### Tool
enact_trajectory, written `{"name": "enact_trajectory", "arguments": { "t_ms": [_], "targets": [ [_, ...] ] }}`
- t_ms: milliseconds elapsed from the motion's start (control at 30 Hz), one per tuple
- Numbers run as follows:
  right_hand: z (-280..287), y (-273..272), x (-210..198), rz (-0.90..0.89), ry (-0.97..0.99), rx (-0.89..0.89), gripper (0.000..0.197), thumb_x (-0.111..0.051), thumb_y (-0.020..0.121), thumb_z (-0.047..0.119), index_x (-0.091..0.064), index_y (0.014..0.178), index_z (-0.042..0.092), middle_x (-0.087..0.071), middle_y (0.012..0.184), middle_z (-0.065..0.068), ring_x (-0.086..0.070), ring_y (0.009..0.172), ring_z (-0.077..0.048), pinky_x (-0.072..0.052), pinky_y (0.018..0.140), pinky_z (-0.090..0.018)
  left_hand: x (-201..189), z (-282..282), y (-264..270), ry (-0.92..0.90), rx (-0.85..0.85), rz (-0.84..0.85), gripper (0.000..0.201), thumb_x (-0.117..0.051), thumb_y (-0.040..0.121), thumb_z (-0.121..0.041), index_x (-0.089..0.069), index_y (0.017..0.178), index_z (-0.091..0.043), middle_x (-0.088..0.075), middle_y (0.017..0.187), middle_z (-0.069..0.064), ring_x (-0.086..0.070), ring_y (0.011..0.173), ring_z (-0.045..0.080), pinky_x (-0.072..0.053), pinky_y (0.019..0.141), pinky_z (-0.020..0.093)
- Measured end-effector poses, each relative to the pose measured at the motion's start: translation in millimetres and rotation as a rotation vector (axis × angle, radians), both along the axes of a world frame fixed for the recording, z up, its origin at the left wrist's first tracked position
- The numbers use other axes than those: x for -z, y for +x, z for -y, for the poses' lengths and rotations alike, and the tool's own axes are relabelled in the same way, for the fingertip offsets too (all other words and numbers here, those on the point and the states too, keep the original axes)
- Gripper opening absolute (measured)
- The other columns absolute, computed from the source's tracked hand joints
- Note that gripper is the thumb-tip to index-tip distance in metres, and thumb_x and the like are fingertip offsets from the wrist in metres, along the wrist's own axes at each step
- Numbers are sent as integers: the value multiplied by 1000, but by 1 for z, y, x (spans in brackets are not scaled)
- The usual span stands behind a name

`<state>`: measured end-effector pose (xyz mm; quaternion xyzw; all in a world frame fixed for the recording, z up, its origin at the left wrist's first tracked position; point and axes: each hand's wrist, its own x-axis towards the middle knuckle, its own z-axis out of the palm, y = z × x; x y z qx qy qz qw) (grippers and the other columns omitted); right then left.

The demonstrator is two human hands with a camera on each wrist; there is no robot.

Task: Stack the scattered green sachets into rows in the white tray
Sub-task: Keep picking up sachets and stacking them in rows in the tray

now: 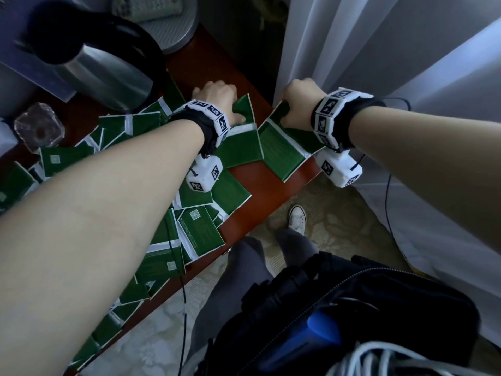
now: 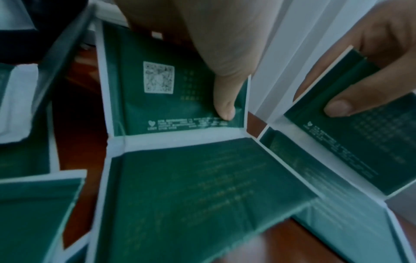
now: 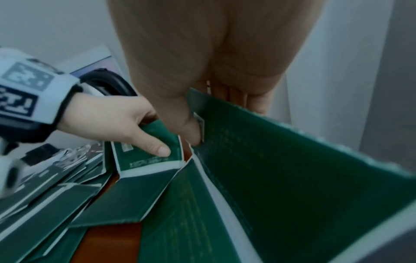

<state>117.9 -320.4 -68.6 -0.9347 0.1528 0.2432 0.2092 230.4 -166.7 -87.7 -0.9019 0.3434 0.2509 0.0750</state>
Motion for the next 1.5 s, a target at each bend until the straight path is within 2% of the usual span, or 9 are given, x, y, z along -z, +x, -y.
{"name": "enact_trajectory", "arguments": {
  "t_ms": [133, 333, 533, 633, 733, 800, 900, 1300, 1500],
  "targets": [
    [-5, -3, 0, 15, -48, -61, 19, -57, 84, 14, -67, 88, -2, -67, 89, -20, -51, 64, -28, -55, 67, -36, -11, 2, -11, -71, -63, -1, 28, -71, 86, -38, -56, 101, -19, -64, 106, 8, -61, 97, 32, -45, 73, 36],
    [-14, -19, 6, 32, -98, -211, 26, -51, 90, 8, -71, 107, 7, -61, 109, -14, -63, 94, -34, -55, 75, -34, -12, -16, -48, -187, -50, 71, 29, -72, 79, -16, -52, 101, -18, -57, 107, 6, -59, 89, 30, -44, 64, 38],
    [-19, -31, -6, 59, -151, -409, 22, -49, 90, 3, -67, 104, 4, -44, 99, -9, -57, 85, -29, -46, 65, -33, 17, -40, -88, -49, 72, 60, 84, -72, 74, -23, -31, 146, -13, -31, 153, 12, -36, 137, 34, -43, 102, 54],
    [-28, -44, -5, 68, -105, -412, 24, -50, 92, 10, -63, 111, 3, -47, 114, -14, -49, 85, -24, -45, 69, -33, 26, -45, -103, -19, 64, 102, 87, -70, 77, -21, -24, 151, -13, -21, 158, 13, -26, 144, 34, -39, 105, 55],
    [-45, -65, 11, 37, -73, -277, 52, -61, 87, 28, -50, 132, 4, -37, 134, -16, -44, 118, -34, -47, 90, -48, 29, -44, -115, -7, 52, 144, 84, -72, 79, -18, -25, 149, -12, -25, 156, 16, -29, 143, 37, -41, 102, 55],
    [-56, -82, 29, -51, -95, -232, 86, -65, 82, 31, -23, 151, 4, -16, 155, -17, -19, 143, -41, -31, 106, -67, 29, -42, -123, 20, 37, 163, 84, -72, 79, -13, -26, 149, -10, -27, 156, 19, -31, 142, 40, -40, 102, 55],
    [-68, -106, 53, -39, -127, -197, 102, -63, 81, 30, 3, 157, 7, 10, 163, -14, 6, 149, -41, -15, 111, -72, 32, -37, -137, 36, 31, 250, 72, -69, 81, -9, -35, 144, -7, -39, 148, 23, -45, 132, 43, -45, 95, 53],
    [-62, -137, 64, 49, -165, -289, 118, -73, 76, 23, 13, 156, 10, 17, 163, -13, 11, 150, -36, -8, 113, -71, 27, -34, -156, -49, 93, 373, 41, -31, 82, -7, -59, 111, -15, -64, 90, 1, -68, 71, 21, -49, 55, 32],
    [-55, -159, 64, 105, -152, -337, 96, -58, 90, 9, 11, 157, 15, 16, 164, -10, 8, 151, -30, -8, 117, -65, 25, -39, -173, -60, 29, 293, 52, -38, 83, -4, -51, 134, -5, -59, 132, 19, -64, 112, 37, -55, 80, 46]
  ]
}}
